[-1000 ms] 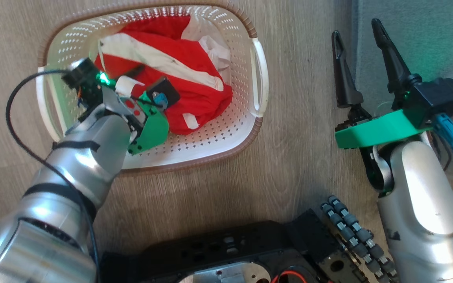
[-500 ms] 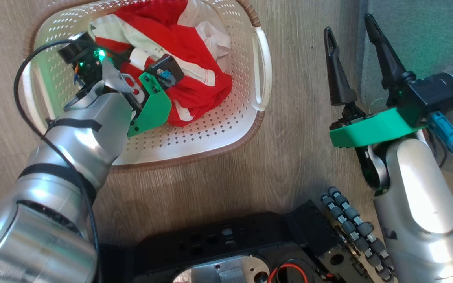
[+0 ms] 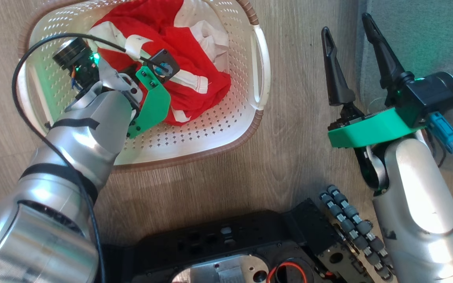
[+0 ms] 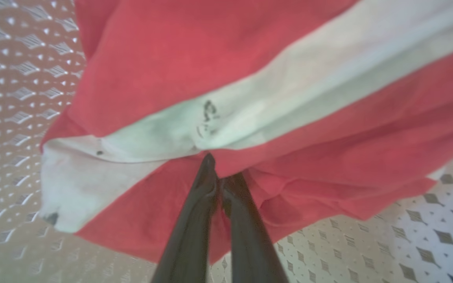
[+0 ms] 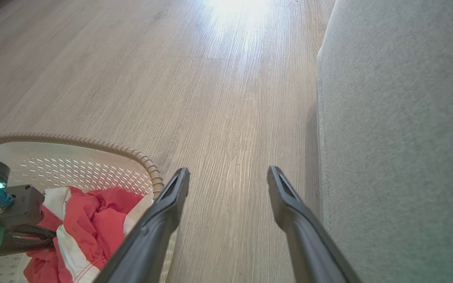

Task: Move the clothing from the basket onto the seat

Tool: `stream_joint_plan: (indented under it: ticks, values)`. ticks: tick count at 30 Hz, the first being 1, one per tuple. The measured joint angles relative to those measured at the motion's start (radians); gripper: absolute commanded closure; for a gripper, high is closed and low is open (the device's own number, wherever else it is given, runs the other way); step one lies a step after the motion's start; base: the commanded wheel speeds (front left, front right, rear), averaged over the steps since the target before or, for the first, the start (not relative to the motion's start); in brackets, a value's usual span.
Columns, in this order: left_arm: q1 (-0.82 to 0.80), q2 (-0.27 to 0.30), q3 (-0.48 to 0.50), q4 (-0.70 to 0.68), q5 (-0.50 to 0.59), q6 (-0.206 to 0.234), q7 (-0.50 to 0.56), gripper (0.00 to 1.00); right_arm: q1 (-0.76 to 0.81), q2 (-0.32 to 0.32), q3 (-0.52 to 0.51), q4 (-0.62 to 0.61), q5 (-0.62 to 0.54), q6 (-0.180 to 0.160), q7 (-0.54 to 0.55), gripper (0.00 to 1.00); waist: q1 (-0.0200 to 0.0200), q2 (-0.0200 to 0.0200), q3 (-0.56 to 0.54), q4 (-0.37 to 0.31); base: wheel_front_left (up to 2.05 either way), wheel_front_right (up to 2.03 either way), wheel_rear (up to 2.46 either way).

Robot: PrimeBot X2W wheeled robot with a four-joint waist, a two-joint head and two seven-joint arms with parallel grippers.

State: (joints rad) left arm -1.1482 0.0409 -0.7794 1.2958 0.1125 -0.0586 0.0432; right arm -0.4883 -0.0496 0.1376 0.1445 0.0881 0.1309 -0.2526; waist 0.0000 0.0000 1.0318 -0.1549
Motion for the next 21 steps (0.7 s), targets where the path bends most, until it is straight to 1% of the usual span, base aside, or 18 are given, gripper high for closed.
stream_joint_plan:
  ticks: [6, 10, 14, 19, 21]
  values:
    - [0.002, 0.0, -0.001, 0.001, -0.008, 0.002, -0.021, 1.0, -0.026, 0.0, -0.002, 0.002, 0.0, 0.0, 0.0, 0.0, 0.0001, 0.0, -0.012, 0.005, 0.0, 0.0, 0.0]
    - [0.017, -0.001, 0.0, 0.002, -0.037, 0.017, -0.056, 1.0, -0.034, 0.0, -0.007, 0.022, -0.001, 0.0, 0.0, 0.0, 0.0, 0.0, -0.05, 0.014, 0.0, 0.0, 0.0]
    - [0.073, -0.001, -0.002, -0.011, -0.076, 0.02, -0.091, 1.0, -0.033, -0.001, -0.01, 0.045, -0.008, 0.0, 0.0, 0.0, 0.0, 0.0, -0.104, 0.024, 0.0, 0.0, 0.0]
    - [0.149, -0.002, -0.007, -0.049, -0.137, 0.046, -0.15, 1.0, -0.026, -0.001, -0.019, 0.079, -0.012, 0.0, 0.0, 0.0, 0.0, 0.0, -0.193, 0.04, 0.0, 0.0, 0.0]
    - [0.176, -0.003, -0.009, -0.06, -0.17, 0.046, -0.17, 1.0, -0.012, -0.001, -0.021, 0.091, -0.012, 0.0, 0.0, 0.0, 0.0, 0.0, -0.233, 0.047, 0.0, 0.0, 0.0]
